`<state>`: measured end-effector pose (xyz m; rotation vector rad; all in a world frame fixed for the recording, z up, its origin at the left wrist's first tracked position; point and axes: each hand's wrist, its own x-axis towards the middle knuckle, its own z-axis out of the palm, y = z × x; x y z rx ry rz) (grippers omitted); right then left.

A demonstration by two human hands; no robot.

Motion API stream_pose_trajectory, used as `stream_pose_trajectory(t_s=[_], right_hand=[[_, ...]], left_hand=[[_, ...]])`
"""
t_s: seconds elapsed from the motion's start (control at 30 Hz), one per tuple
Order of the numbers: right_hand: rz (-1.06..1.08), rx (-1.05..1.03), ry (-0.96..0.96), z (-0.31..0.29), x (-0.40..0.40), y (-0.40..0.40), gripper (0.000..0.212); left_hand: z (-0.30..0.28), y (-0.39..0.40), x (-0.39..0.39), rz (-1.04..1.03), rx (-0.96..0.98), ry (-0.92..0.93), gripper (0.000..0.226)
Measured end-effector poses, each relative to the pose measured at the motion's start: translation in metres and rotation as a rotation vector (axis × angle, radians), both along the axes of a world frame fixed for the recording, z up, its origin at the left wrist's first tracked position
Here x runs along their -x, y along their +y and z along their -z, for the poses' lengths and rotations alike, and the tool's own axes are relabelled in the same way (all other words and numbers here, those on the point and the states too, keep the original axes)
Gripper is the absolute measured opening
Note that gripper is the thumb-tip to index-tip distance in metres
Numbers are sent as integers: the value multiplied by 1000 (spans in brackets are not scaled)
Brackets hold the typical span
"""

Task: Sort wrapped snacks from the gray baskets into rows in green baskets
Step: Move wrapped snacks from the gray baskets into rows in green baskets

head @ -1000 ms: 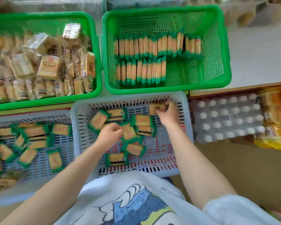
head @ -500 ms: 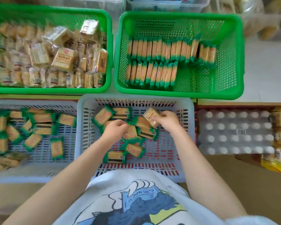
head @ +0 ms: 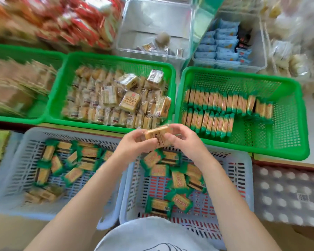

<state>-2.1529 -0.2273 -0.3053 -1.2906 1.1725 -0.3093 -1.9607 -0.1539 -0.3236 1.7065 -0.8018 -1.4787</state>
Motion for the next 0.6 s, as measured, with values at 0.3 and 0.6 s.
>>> stream_pose_trajectory(t_s=[0.3, 0.6], right_hand=[[22, -50, 131, 1, -165, -24, 16], [93, -117, 163, 29, -282, -49, 39]], left_hand=[[32, 25, -149, 147, -62, -1153, 58], [59, 47, -173, 324, -93, -1093, 74]])
